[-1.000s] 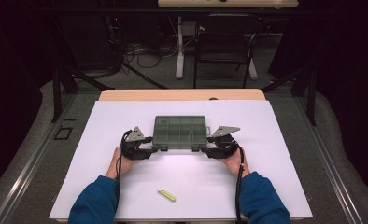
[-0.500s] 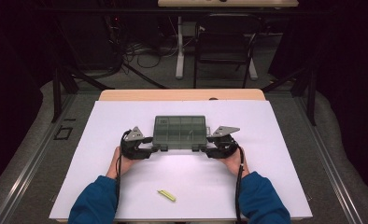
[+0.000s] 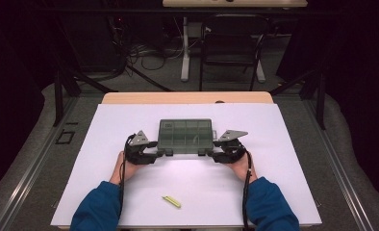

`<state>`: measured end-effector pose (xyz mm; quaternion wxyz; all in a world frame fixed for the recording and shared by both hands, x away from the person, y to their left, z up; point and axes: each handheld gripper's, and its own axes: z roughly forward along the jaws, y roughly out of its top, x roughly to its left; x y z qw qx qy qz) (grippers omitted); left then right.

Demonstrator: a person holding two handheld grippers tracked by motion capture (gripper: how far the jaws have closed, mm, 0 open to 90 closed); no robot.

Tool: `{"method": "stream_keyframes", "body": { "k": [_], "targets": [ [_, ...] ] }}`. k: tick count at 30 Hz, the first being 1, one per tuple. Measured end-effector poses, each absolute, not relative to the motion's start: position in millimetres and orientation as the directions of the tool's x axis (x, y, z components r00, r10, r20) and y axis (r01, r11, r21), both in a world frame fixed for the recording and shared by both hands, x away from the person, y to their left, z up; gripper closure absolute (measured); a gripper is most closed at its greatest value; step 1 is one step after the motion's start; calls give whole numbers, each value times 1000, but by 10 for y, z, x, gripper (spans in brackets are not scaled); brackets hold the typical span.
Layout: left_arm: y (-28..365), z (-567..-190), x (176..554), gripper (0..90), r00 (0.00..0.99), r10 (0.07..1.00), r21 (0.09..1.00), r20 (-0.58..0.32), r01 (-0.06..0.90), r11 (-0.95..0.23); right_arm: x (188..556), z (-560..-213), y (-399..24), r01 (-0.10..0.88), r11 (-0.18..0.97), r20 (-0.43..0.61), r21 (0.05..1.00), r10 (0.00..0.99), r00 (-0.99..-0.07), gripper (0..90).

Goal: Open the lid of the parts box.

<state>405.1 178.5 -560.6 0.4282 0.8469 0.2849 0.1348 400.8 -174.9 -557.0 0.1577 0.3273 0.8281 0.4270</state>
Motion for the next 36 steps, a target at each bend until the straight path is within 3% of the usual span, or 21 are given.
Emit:
{"method": "stream_keyframes", "body": {
  "k": [18, 22, 26, 30, 36],
  "targets": [
    [1810, -5600, 4066, 492, 799, 598, 803, -71, 401, -440, 4006, -5564, -1748, 414, 419, 18, 809, 685, -728, 471],
    [1846, -5608, 4081, 498, 799, 590, 808, -118, 423, -411, 4008, -5569, -1754, 413, 408, 23, 814, 688, -725, 477],
    [1837, -5602, 4075, 504, 802, 589, 806, -98, 411, -426, 4013, -5573, -1771, 414, 406, 30, 814, 684, -729, 486],
    [1793, -5602, 4068, 446, 804, 592, 797, -58, 395, -458, 4014, -5566, -1771, 417, 411, 31, 810, 682, -731, 471],
    [1784, -5602, 4059, 464, 803, 595, 798, -29, 377, -470, 4018, -5575, -1768, 413, 408, 30, 814, 682, -731, 463]
  ]
}}
